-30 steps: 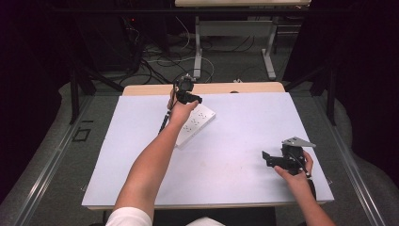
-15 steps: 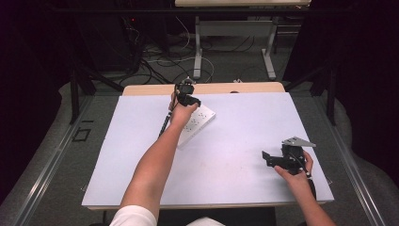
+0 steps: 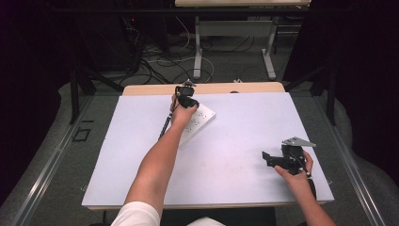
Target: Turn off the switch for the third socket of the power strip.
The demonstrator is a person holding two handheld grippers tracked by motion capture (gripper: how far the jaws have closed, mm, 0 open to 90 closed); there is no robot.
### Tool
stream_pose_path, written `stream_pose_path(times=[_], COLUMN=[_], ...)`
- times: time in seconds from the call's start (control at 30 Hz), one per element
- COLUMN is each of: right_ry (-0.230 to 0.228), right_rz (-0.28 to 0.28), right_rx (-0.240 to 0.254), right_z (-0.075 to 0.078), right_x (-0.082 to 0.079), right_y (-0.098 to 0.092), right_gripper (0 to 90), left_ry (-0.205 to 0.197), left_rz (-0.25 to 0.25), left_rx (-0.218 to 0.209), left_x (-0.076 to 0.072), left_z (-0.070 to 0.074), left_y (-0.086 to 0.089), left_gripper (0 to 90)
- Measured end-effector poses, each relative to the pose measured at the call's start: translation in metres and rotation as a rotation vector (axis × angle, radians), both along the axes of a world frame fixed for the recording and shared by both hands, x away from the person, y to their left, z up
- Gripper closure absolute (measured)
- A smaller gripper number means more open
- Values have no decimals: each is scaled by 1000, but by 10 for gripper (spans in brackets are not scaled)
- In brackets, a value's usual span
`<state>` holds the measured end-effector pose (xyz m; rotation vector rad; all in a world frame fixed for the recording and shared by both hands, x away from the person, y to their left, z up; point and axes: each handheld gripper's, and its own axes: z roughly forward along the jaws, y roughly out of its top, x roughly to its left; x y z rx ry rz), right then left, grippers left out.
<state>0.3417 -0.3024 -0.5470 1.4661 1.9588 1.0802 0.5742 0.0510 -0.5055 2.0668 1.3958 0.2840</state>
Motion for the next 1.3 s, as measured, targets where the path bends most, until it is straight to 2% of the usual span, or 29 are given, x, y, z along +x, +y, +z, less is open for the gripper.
stream_pose_path(times=[0.1,0.23,0.63,0.9,1.3], right_ry=[-2,2,3,3,0], right_rz=[3,3,4,4,15], right_rx=[0,7,10,11,3], right_z=[0,0,0,0,0], right_x=[0,0,0,0,-1], right_y=[-1,0,1,0,0], right_gripper=[113,113,115,115,117], left_ry=[-7,-10,7,-12,-7], left_rz=[0,16,18,11,13], left_rx=[15,12,6,12,-6], left_x=[0,2,5,5,5], left_z=[-1,-6,-15,-16,-20], left_y=[-2,-3,-7,-8,-7], left_gripper=[865,897,900,900,900])
